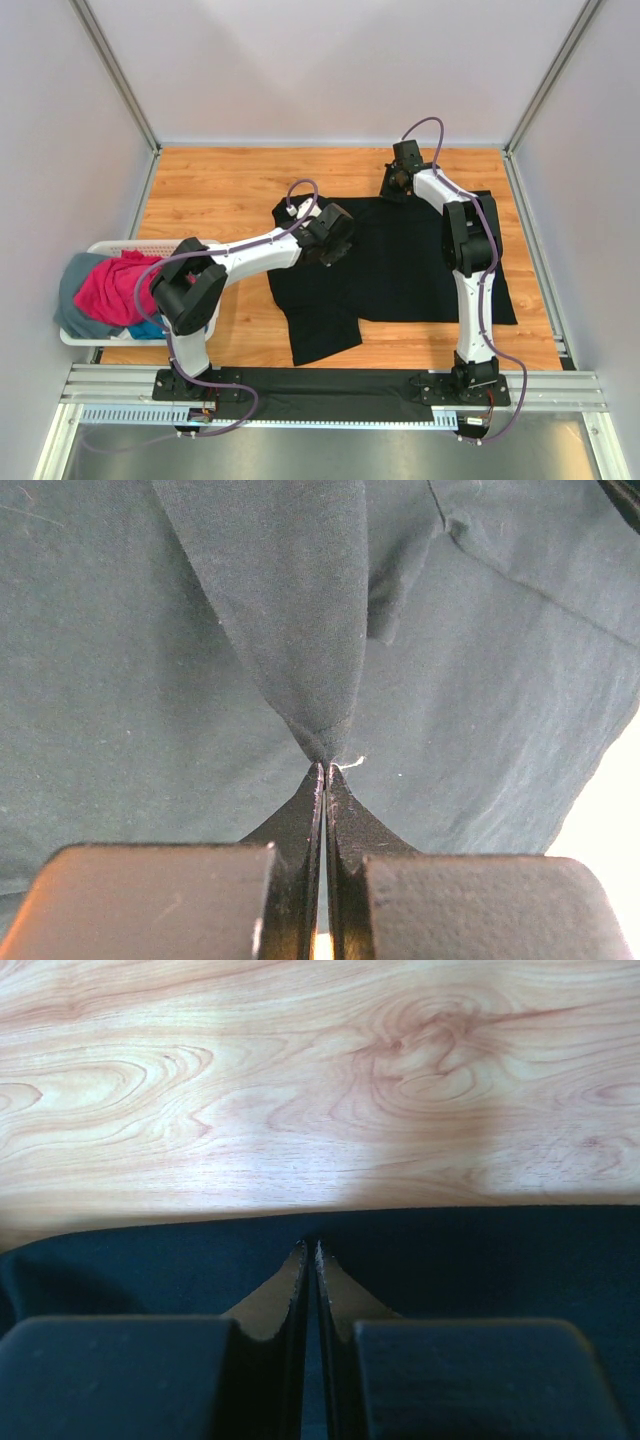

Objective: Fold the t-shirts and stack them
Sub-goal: Fold the tshirt

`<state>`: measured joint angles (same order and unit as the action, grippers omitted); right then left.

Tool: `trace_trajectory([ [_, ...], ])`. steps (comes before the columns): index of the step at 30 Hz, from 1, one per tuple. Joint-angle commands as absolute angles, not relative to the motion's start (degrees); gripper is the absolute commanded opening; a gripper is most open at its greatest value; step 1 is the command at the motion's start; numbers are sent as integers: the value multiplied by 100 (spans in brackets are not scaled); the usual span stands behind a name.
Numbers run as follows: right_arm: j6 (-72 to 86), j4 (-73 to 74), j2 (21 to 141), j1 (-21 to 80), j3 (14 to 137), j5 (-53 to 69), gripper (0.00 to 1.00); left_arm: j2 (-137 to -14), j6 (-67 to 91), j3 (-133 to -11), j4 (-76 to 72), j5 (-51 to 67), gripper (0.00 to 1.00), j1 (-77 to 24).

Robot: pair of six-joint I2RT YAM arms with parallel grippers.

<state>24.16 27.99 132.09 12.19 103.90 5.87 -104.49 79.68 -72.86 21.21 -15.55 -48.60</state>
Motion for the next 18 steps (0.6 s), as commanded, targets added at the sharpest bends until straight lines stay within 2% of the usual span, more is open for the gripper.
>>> trace_trajectory([
  [1, 2443, 2962, 13438, 1195, 10389, 492, 8, -10529, 8095, -7497, 2145, -1529, 0, -4983],
  [18, 2452, 2953, 13482, 1204, 10397, 545, 7, -10687, 8552, -7848, 2900, -1801, 0, -5177],
])
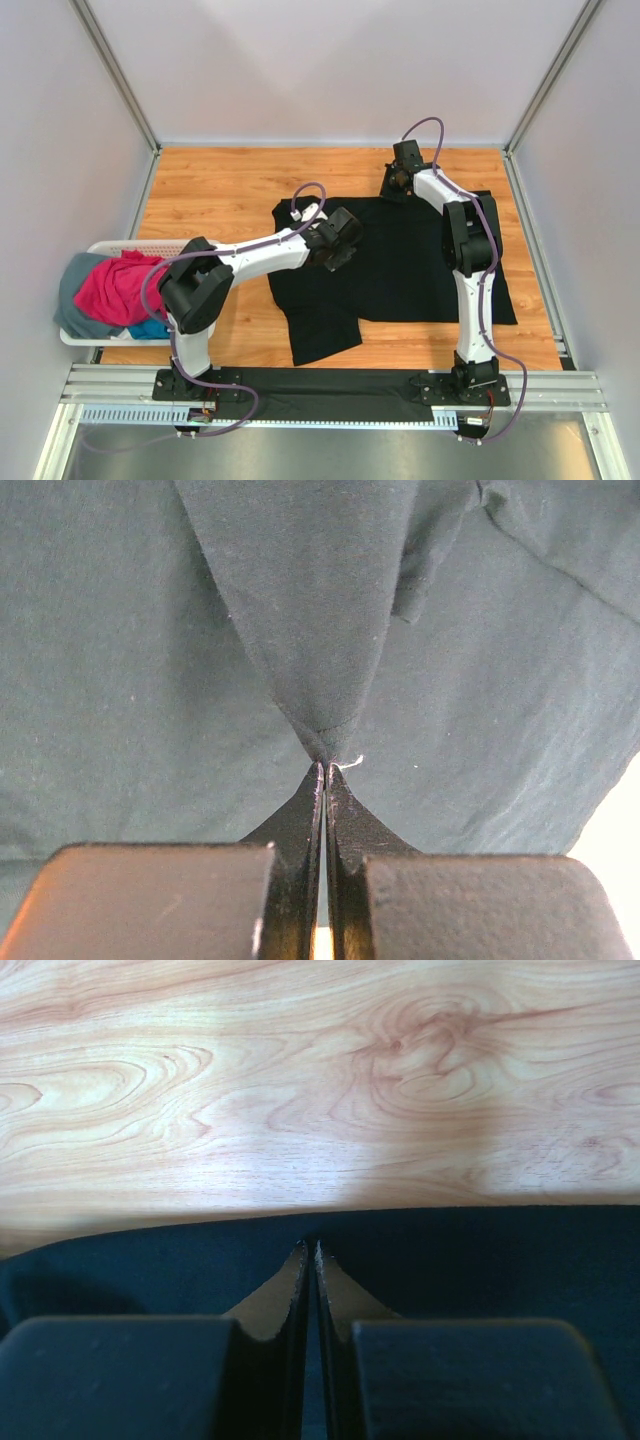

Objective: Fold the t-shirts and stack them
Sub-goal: Fold the tshirt

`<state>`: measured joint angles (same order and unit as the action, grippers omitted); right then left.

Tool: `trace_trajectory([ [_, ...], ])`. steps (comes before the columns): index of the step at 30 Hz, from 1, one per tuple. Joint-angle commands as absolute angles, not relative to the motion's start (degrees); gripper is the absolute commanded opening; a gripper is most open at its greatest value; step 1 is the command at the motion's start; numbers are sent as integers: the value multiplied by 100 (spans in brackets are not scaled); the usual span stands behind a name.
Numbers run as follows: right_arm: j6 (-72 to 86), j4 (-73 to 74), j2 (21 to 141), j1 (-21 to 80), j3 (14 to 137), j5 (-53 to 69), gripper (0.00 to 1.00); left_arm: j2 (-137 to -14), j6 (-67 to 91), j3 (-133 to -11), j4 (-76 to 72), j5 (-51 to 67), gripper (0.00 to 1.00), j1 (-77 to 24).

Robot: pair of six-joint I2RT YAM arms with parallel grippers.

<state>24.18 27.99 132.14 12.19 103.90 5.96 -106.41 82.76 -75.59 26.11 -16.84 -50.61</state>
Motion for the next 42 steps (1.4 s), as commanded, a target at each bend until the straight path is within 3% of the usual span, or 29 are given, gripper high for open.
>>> trace_trajectory([
  [1, 2461, 2953, 13482, 1195, 10397, 554, 7, -10714, 8578, -7901, 2944, -1837, 0, -5220],
  [13, 2400, 2971, 13324, 1195, 10354, 597, 8, -10925, 8728, -7980, 3260, -1907, 0, -5247],
  [17, 2268, 3032, 13035, 1195, 10353, 834, 17, -10872, 8263, -8261, 3480, -1864, 5, -5195],
  [19, 2224, 3111, 12790, 1195, 10354, 1036, 23, -10802, 8052, -8384, 3629, -1776, 18, -5116],
  [20, 2180, 3155, 12692, 1195, 10354, 1089, 26, -10750, 7964, -8385, 3682, -1732, 28, -5072],
  [23, 2118, 3296, 12237, 1195, 10266, 1274, 37, -10434, 7595, -8289, 3613, -1486, 43, -4852],
  [28, 2311, 3402, 11453, 1204, 9740, 1538, 43, -9355, 7207, -7614, 3472, -1573, 65, -4466],
  [29, 2364, 3375, 11191, 1222, 9590, 1599, 45, -9160, 7181, -7463, 3341, -1617, 74, -4387],
  [31, 2487, 3279, 10961, 1265, 9133, 1643, 45, -8791, 7075, -7138, 3156, -1678, 82, -4149],
  [32, 2522, 3261, 10795, 1327, 9001, 1644, 45, -8485, 7049, -6876, 2999, -1827, 92, -4070],
  [36, 2689, 2981, 10556, 1538, 8211, 1442, 44, -8235, 6427, -6399, 2234, -1794, 92, -3508],
  [42, 2979, 2760, 10705, 1837, 7884, 1398, 40, -9173, 6188, -6442, 1627, -959, 82, -2734],
])
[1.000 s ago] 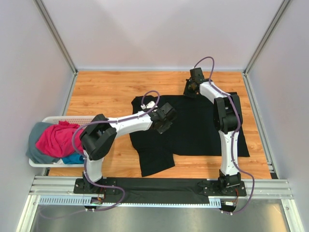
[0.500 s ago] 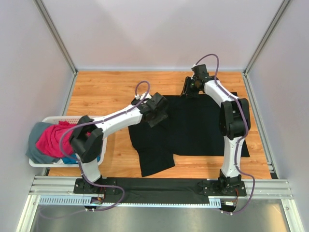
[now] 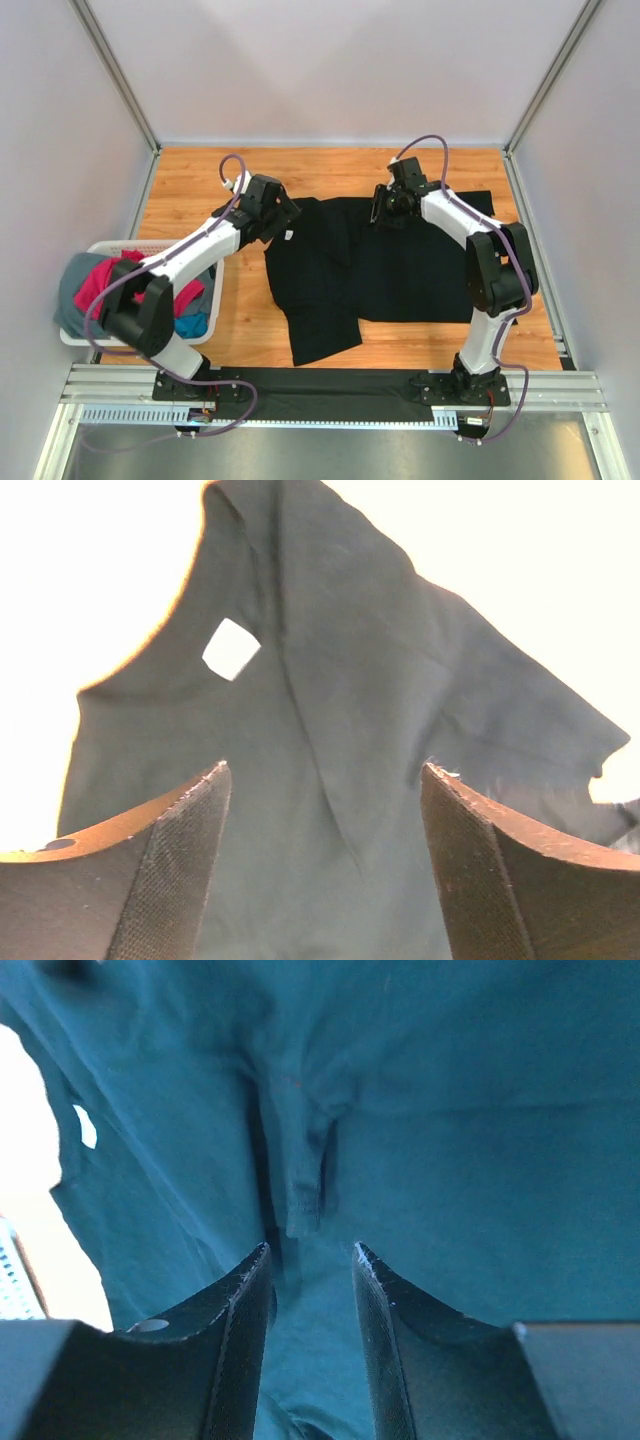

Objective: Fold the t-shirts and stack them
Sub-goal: Fold the tshirt

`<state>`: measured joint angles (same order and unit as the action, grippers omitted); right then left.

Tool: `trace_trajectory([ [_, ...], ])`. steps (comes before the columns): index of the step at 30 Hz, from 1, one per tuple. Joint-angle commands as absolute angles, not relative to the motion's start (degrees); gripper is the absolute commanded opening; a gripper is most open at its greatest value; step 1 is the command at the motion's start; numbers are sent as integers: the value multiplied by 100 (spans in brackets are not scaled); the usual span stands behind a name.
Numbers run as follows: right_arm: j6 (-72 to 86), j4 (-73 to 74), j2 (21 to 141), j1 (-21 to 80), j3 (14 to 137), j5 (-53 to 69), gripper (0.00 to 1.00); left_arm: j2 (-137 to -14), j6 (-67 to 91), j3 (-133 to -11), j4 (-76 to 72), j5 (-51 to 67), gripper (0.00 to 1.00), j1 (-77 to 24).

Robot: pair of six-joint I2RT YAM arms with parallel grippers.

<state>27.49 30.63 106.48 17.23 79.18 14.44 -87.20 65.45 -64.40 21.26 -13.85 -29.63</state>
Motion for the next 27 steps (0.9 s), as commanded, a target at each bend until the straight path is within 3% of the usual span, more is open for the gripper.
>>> trace_trajectory([
  [1, 2988, 2760, 10757, 1907, 7884, 1389, 40, -9298, 6161, -6477, 1522, -854, 81, -2681],
  [8, 2988, 2725, 10863, 2048, 7822, 1362, 40, -9993, 5881, -6723, 844, -966, 77, -2488],
  [19, 3067, 2601, 11083, 2057, 7796, 1380, 36, -10898, 5871, -7400, 308, -1028, 61, -2241],
  [27, 3094, 2558, 11145, 2057, 7866, 1433, 35, -11460, 5836, -7769, 132, -1063, 58, -2180],
])
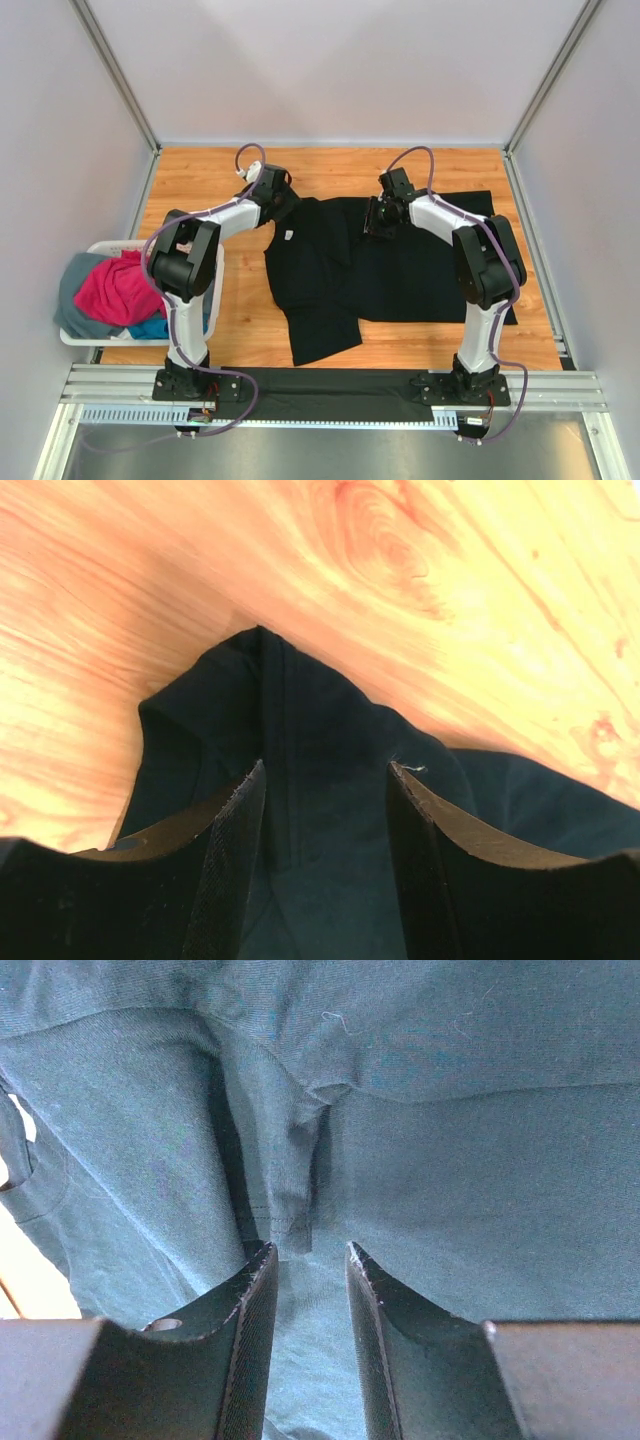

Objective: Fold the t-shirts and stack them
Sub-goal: Fold the tshirt

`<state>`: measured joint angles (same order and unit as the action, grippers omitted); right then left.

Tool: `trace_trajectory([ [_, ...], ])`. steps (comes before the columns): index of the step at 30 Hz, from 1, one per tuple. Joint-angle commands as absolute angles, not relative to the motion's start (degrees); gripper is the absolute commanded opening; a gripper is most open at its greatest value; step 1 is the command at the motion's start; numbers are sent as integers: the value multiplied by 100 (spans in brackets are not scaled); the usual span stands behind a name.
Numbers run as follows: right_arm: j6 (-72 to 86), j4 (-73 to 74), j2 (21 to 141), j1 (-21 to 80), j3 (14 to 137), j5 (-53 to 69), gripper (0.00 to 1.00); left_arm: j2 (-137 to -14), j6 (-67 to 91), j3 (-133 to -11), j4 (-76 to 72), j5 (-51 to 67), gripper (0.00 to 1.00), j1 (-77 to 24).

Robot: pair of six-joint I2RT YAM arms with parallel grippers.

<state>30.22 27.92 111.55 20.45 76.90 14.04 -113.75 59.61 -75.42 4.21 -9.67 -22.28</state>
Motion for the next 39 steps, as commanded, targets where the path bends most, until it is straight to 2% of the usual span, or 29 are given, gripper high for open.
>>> trace_trajectory([
  [1, 3094, 2558, 11136, 2057, 7840, 1441, 35, -11478, 5845, -7770, 114, -1072, 58, -2162],
  [8, 3322, 2224, 11188, 2083, 7725, 1635, 34, -11636, 5774, -7919, 255, -1204, 56, -2127],
  [21, 3287, 2593, 11373, 2224, 7910, 1538, 33, -11891, 5810, -8068, 246, -1134, 53, -2118],
  [25, 3305, 2575, 11382, 2267, 7875, 1547, 25, -11944, 5827, -8060, 220, -1125, 43, -2109],
  [30, 3287, 2610, 11382, 2276, 7919, 1494, 18, -11979, 5818, -8033, 202, -1134, 41, -2101],
  [32, 3252, 2645, 11373, 2276, 7954, 1442, 12, -11979, 5810, -8025, 202, -1151, 35, -2092],
  [33, 3252, 2680, 11356, 2276, 7963, 1407, 7, -11971, 5810, -8016, 202, -1134, 25, -2083],
  [35, 3226, 2750, 11321, 2276, 7972, 1354, 1, -11962, 5810, -8007, 202, -1125, 14, -2074],
  [36, 3217, 2760, 11294, 2294, 7972, 1327, 0, -11936, 5810, -7989, 185, -1142, 0, -2074],
  [39, 3191, 2856, 11162, 2276, 7972, 1257, 0, -11892, 5783, -7902, 62, -1178, 0, -2065],
])
